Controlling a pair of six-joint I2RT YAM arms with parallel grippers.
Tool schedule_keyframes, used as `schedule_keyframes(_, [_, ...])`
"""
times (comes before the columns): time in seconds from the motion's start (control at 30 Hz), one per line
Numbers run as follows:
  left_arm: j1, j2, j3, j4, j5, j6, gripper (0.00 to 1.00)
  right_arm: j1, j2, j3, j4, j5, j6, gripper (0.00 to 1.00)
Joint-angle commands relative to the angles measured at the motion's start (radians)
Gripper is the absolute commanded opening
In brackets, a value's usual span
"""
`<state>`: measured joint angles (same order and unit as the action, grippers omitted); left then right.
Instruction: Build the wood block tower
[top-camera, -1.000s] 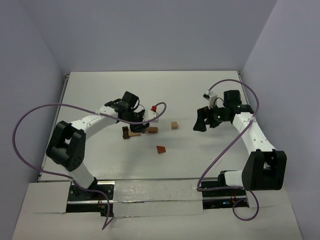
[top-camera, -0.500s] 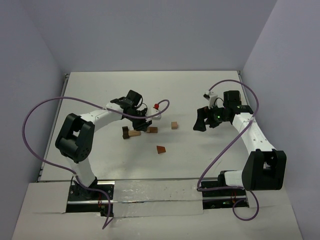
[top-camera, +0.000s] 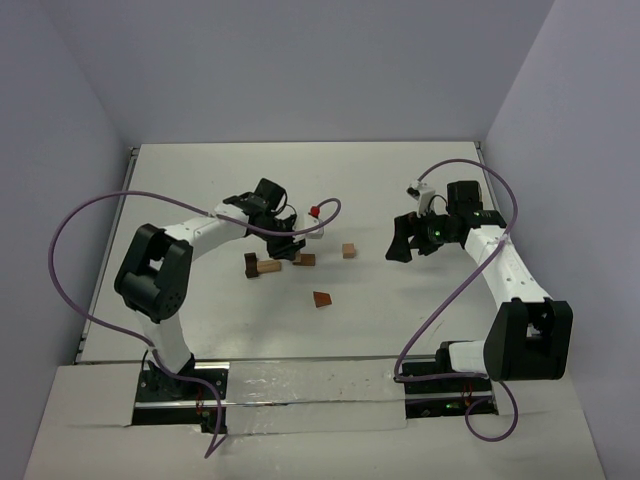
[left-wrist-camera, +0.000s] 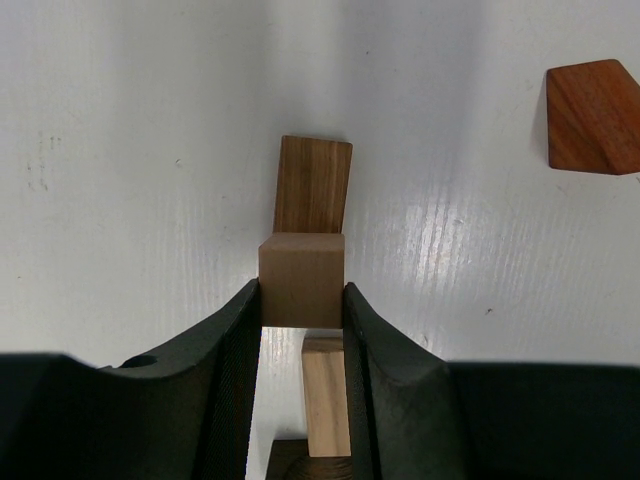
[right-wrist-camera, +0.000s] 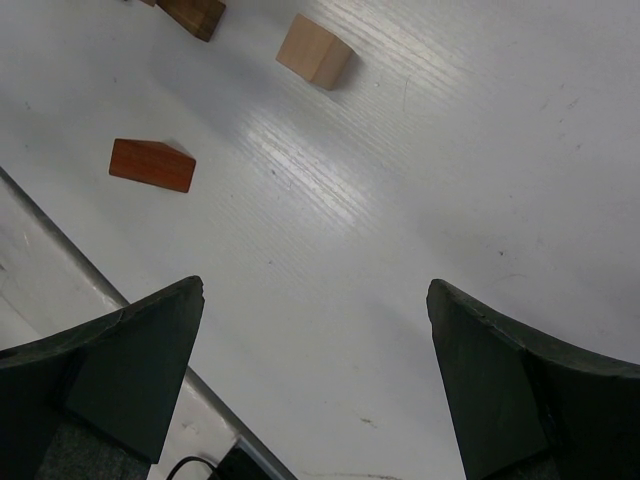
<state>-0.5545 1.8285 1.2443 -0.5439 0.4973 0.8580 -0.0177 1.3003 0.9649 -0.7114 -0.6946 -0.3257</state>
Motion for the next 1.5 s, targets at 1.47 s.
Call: schedule_keyframes(1.47, [-0.012, 0.066, 0.112, -0.059, 0.084, 0.096, 0.38, -0.004, 0.031, -0.003, 0.049, -0.048, 0.004, 1.00])
